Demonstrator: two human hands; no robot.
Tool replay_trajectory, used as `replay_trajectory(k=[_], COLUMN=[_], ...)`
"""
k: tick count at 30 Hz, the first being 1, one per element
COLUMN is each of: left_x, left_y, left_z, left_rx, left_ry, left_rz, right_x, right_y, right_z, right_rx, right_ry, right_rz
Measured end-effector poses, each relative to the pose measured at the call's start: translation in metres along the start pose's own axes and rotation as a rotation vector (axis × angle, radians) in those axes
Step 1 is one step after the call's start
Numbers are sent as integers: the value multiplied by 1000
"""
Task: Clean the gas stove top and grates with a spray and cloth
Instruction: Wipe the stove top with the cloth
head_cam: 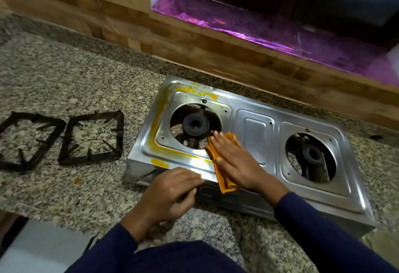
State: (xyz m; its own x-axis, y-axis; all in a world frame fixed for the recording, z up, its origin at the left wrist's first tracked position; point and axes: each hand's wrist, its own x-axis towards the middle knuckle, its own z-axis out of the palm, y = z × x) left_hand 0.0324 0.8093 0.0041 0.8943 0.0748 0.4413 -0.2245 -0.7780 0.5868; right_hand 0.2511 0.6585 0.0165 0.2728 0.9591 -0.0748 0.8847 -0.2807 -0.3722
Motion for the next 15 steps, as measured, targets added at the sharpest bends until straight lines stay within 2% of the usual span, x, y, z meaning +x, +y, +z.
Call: replay_trajectory(k=[4, 7, 11, 15], left_x=[-34, -56, -64, -59], left_y=[-23, -41, -53, -56], left_z=[-41, -66, -78, -85], left_rx=[197, 306, 213, -27], left_ry=[235, 294, 271, 385], left_rz=[-207, -363, -423, -536], right_x=[-7, 12, 57, 105], right_y=[-31, -52, -91, -141], right_z=[10, 17, 37, 60], right_rx=[-49, -63, -88, -73], right_ry=[-24, -38, 16, 157], right_rz=[-50, -76, -17, 232])
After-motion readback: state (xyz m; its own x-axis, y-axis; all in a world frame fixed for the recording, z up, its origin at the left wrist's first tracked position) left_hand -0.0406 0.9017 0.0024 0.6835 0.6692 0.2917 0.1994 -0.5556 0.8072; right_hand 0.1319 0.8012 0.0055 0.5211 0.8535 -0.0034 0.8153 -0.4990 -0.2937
